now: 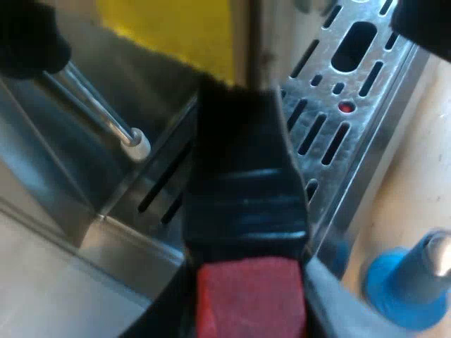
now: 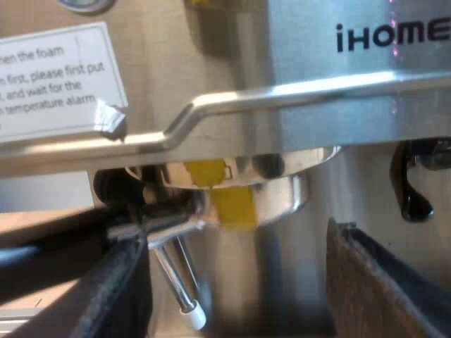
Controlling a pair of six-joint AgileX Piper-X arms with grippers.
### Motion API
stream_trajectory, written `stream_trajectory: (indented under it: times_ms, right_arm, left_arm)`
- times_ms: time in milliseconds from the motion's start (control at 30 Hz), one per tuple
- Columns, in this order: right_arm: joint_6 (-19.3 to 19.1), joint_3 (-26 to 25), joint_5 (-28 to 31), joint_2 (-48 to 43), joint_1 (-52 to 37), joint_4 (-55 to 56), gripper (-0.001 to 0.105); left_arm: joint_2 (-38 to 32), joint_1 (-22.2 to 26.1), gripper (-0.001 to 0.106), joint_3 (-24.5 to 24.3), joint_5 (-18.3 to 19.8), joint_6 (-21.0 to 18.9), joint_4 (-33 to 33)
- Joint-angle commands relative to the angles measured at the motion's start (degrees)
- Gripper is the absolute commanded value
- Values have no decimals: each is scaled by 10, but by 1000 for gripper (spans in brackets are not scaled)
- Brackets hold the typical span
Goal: Put the handle in the coffee machine
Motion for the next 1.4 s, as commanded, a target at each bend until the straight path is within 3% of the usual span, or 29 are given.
stream_trajectory:
  times_ms: [33, 400, 633, 667, 733, 867, 1133, 1267, 1400]
  right_arm:
    - [-1, -1, -3, -9, 1, -4, 56]
    - [-2, -1, -9, -9, -6, 59, 56]
    - [-2, 1, -84, -9, -40, 86, 56]
    - [-2, 1, -125, -9, -50, 92, 53]
    - [0, 1, -146, -9, -59, 93, 47]
    - [27, -5, -147, 5, -68, 89, 44]
    - [28, -54, -140, 53, -69, 85, 40]
    - [28, -88, -89, 78, -69, 81, 31]
    - [29, -104, -48, 98, -70, 46, 31]
  left_arm:
    - [-19, -16, 0, -18, 95, -7, -57]
    - [-21, -9, 0, -25, 83, -20, -60]
    - [-42, -9, 0, -30, 83, -20, -31]
    - [-43, -9, 0, -31, 83, -20, -29]
    - [-42, -9, 0, -31, 84, -20, -28]
    - [-42, -9, 0, -31, 93, -20, -25]
    - [-42, -9, 0, -31, 95, -20, -23]
    - [-42, -9, 0, -31, 95, -20, -20]
    - [-42, -9, 0, -31, 95, -20, -20]
